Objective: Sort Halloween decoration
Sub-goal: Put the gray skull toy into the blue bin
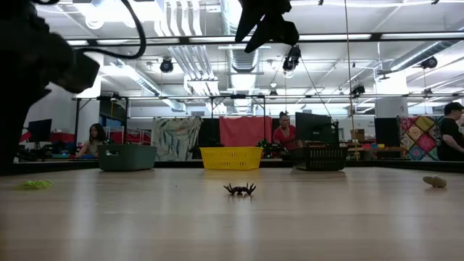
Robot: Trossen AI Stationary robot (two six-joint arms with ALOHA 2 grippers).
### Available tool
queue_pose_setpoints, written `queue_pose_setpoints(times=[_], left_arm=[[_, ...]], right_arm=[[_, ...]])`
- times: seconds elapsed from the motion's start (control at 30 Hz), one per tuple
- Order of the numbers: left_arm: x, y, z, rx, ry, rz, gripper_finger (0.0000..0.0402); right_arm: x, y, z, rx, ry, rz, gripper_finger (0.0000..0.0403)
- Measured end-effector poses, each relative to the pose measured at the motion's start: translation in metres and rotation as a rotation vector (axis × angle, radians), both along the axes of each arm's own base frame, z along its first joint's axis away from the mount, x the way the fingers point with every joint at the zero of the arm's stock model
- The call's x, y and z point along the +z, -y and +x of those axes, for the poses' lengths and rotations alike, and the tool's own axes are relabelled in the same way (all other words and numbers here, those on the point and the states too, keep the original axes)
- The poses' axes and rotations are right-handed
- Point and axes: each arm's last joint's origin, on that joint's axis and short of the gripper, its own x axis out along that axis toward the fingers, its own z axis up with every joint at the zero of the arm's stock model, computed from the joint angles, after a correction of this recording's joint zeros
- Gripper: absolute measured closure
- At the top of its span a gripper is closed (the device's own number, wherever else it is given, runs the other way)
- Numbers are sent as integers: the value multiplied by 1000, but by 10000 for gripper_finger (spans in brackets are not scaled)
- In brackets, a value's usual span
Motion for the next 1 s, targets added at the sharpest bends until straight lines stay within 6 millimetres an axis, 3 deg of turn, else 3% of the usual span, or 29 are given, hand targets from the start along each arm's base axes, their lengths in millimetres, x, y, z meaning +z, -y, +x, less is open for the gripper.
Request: queue_pose_setpoints(times=[0.37, 1.0], left_arm=[[25, -3, -3, -37, 60, -18, 401], [23, -11, -8, -65, 53, 19, 401]], right_arm=[[0, 0, 0, 18, -1, -13, 260], [0, 0, 0, 35, -2, -25, 257]])
